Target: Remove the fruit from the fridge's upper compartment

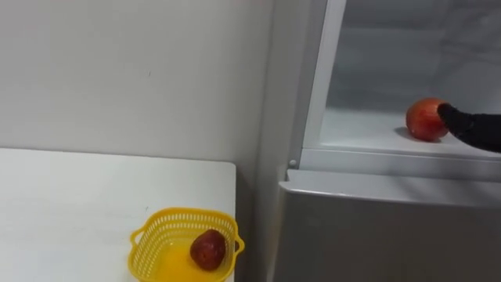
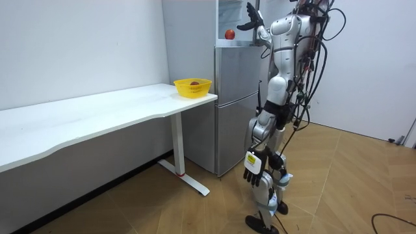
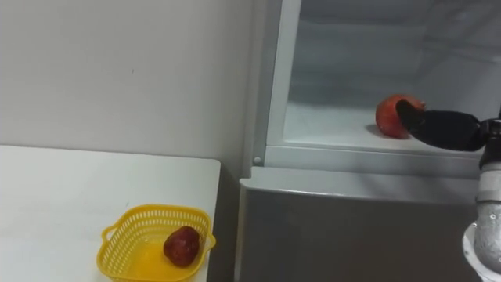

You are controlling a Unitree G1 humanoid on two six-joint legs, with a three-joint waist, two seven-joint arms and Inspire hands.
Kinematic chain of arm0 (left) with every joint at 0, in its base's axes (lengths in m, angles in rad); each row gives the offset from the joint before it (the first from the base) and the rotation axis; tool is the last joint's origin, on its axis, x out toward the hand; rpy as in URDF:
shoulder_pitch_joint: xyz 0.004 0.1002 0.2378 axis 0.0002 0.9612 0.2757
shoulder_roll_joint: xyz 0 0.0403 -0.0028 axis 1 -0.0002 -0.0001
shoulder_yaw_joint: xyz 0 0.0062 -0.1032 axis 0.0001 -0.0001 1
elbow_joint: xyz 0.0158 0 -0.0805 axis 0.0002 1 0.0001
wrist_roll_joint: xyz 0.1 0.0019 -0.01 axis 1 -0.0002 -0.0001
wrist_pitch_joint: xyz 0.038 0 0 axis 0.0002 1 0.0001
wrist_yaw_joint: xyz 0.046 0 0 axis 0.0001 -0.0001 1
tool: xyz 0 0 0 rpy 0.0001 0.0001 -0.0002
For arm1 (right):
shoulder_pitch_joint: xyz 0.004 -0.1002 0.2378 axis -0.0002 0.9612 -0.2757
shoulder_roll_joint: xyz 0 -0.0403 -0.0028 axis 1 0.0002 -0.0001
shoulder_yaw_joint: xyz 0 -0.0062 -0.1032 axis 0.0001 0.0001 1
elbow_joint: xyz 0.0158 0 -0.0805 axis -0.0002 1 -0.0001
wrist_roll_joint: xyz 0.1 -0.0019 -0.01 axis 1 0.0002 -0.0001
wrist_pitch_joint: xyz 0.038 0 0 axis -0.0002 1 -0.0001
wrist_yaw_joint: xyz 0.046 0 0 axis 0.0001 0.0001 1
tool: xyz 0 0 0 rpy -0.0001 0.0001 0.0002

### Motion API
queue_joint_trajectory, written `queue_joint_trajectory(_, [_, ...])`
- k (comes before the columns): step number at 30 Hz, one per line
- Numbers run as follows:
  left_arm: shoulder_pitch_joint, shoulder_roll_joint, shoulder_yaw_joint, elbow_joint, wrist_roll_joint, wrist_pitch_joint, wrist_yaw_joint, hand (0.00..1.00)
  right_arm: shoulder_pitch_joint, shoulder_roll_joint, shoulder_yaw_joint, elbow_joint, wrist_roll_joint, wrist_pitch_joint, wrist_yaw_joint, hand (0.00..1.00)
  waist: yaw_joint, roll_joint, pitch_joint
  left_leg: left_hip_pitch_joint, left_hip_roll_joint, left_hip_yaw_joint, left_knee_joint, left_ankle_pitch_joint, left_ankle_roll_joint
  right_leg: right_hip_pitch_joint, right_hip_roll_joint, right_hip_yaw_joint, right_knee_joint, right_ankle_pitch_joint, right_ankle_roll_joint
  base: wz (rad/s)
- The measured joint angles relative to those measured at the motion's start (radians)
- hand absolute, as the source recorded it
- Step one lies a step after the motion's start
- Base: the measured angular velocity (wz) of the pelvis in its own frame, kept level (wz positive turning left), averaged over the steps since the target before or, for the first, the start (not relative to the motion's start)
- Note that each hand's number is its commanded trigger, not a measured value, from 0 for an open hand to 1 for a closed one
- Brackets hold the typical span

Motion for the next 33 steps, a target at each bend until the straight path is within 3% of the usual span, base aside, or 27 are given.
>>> queue_joint_trajectory(11, [0.007,0.005,0.001,-0.004,-0.001,0.002,0.002,0.00,-0.016,-0.061,0.002,0.098,0.108,0.030,0.006,0.00,0.004,0.001,0.0005,-0.016,-0.001,-0.014,0.005,0.000,0.000,-0.007,-0.003,-0.018,-0.001,-0.001,0.000,0.04])
queue_joint_trajectory(18, [-0.004,0.017,0.003,-0.005,-0.001,0.018,0.003,0.00,-0.104,-0.083,0.003,0.195,0.161,0.060,0.021,0.00,-0.003,-0.005,-0.0006,-0.032,-0.004,-0.041,0.018,0.000,0.000,-0.005,-0.008,-0.045,-0.003,-0.001,0.000,0.10])
queue_joint_trajectory(28, [0.006,0.021,0.004,-0.005,0.000,0.032,0.014,0.00,-0.131,-0.086,0.003,0.232,0.275,0.090,0.068,0.00,0.003,-0.010,-0.0045,-0.050,-0.007,-0.063,0.035,0.001,-0.001,-0.003,-0.010,-0.070,-0.003,-0.004,-0.001,0.09])
queue_joint_trajectory(33, [0.006,0.022,0.024,-0.010,0.000,0.039,0.032,0.00,-0.131,-0.093,0.004,0.232,0.389,0.104,0.111,0.00,0.024,-0.009,-0.0046,-0.050,-0.007,-0.063,0.035,0.001,-0.001,-0.003,-0.010,-0.070,-0.003,-0.004,-0.002,0.00])
